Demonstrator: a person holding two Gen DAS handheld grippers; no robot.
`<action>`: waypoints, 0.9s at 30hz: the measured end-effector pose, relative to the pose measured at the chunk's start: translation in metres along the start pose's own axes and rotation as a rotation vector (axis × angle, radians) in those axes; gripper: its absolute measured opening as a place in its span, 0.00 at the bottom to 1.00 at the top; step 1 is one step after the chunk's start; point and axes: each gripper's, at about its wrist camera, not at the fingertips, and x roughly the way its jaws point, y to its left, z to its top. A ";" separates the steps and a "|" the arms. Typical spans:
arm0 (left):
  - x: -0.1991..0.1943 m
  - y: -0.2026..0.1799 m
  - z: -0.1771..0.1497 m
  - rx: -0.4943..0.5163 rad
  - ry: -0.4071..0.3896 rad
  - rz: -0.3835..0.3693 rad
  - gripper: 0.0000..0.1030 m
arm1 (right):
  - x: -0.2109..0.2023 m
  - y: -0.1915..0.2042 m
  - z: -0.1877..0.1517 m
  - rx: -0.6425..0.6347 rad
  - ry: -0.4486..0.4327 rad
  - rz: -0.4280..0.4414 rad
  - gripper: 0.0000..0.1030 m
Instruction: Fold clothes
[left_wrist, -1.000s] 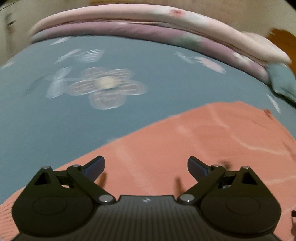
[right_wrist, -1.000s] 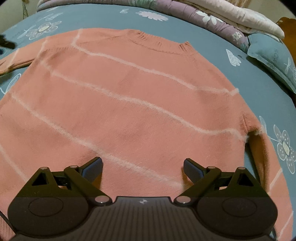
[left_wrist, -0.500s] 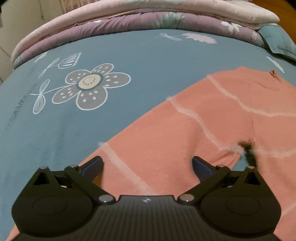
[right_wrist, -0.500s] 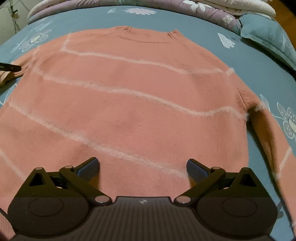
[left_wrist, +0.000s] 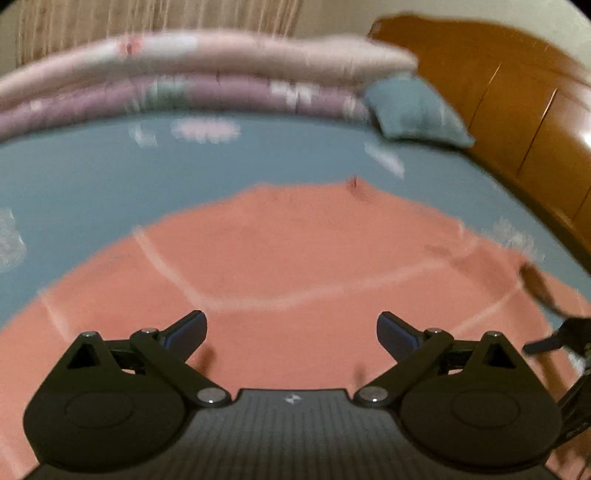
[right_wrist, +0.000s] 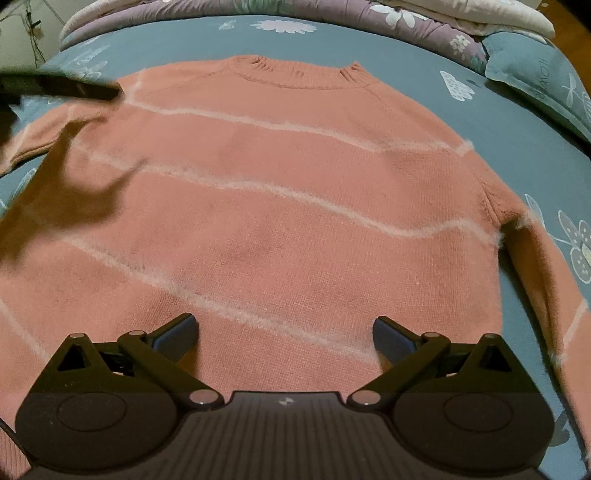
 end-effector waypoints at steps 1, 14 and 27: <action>0.002 -0.001 -0.007 -0.021 0.012 0.013 0.95 | 0.000 0.000 -0.001 -0.001 -0.004 0.001 1.00; -0.059 0.021 -0.026 -0.127 -0.027 0.055 0.95 | 0.003 -0.004 0.000 -0.013 -0.030 0.026 1.00; -0.073 0.161 -0.048 -0.495 -0.066 0.013 0.95 | 0.002 -0.001 -0.004 -0.004 -0.043 0.018 1.00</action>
